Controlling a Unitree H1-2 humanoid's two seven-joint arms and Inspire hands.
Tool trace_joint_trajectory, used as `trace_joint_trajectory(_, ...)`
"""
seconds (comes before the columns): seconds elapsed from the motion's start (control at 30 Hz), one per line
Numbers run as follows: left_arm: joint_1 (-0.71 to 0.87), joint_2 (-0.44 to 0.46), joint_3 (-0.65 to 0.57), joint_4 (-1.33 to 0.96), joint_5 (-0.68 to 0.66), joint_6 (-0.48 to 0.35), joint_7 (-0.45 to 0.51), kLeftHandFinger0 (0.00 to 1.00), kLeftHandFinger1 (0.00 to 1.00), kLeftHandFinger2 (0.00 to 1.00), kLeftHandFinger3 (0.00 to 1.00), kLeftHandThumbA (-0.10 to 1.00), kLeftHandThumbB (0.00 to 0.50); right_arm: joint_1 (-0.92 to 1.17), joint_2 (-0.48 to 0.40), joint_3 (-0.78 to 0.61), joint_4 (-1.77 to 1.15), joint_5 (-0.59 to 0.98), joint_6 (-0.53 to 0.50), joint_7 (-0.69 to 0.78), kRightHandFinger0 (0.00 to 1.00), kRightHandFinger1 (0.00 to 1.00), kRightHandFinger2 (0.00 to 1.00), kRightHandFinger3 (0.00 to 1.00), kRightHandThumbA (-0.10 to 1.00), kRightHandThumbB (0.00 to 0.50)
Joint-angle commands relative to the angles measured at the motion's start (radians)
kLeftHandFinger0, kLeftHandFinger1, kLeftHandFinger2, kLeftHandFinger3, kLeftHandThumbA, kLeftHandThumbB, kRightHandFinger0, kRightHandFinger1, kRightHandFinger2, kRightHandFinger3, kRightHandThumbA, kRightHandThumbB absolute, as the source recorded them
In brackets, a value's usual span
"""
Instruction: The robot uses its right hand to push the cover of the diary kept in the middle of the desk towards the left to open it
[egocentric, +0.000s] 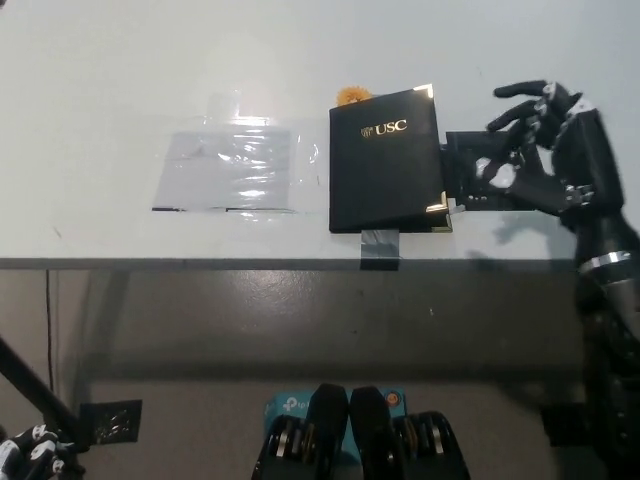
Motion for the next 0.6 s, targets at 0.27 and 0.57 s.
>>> trace_joint_trajectory(0.27, 0.0, 0.006, 0.005, -0.012, -0.013, -0.048, -0.013, 0.43, 0.52, 0.26, 0.33, 0.37, 0.5, -0.094, 0.231, -0.181, 0.183, 0.121, 0.057, -0.188, 0.64, 0.7, 0.79, 0.91, 1.0, 0.079)
trace_joint_trajectory(0.57, 0.009, -0.011, 0.005, -0.014, -0.025, -0.05, -0.017, 0.43, 0.53, 0.28, 0.34, 0.35, 0.5, -0.071, 0.286, -0.222, 0.223, 0.142, 0.049, -0.232, 0.71, 0.79, 0.88, 0.98, 1.0, 0.078)
